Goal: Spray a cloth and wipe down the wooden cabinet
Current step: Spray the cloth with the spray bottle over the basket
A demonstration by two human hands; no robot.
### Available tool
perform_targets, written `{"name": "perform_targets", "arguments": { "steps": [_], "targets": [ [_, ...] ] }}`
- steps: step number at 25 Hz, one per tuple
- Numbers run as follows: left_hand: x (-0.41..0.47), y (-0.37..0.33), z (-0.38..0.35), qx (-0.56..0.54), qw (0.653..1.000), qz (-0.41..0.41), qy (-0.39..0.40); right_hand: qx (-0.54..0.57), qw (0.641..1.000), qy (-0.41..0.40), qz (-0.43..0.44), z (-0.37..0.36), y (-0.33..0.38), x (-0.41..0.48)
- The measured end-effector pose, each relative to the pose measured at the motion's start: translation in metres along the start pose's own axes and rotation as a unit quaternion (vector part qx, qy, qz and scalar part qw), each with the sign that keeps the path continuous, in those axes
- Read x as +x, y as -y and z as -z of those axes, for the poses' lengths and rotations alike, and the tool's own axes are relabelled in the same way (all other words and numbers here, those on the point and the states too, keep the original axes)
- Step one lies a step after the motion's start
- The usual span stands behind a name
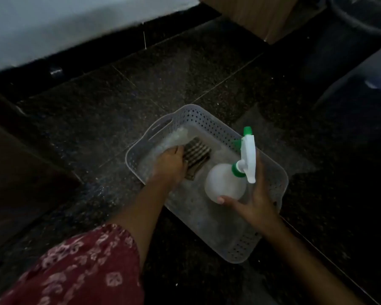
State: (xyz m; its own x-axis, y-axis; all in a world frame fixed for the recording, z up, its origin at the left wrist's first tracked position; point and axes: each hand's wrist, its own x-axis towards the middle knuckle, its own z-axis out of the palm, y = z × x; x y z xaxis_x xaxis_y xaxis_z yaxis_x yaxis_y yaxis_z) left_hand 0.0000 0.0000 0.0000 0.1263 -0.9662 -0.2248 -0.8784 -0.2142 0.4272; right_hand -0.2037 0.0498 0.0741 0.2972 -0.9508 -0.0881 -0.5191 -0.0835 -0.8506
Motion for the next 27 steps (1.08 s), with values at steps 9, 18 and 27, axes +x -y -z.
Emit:
{"name": "perform_targets", "arguments": {
  "steps": [9,18,27],
  "targets": [
    [0.008,-0.014,0.011,-0.244,0.958,0.143,0.042,0.100,0.990,-0.097,-0.009,-0.013,0.019,0.050],
    [0.005,-0.009,0.021,-0.672,0.704,0.197,0.120,0.065,0.983,0.032,-0.168,-0.002,0.051,0.066],
    [0.004,-0.019,0.030,-0.714,0.639,0.229,0.172,0.025,0.966,0.069,-0.248,-0.004,0.062,0.071]
  ]
}}
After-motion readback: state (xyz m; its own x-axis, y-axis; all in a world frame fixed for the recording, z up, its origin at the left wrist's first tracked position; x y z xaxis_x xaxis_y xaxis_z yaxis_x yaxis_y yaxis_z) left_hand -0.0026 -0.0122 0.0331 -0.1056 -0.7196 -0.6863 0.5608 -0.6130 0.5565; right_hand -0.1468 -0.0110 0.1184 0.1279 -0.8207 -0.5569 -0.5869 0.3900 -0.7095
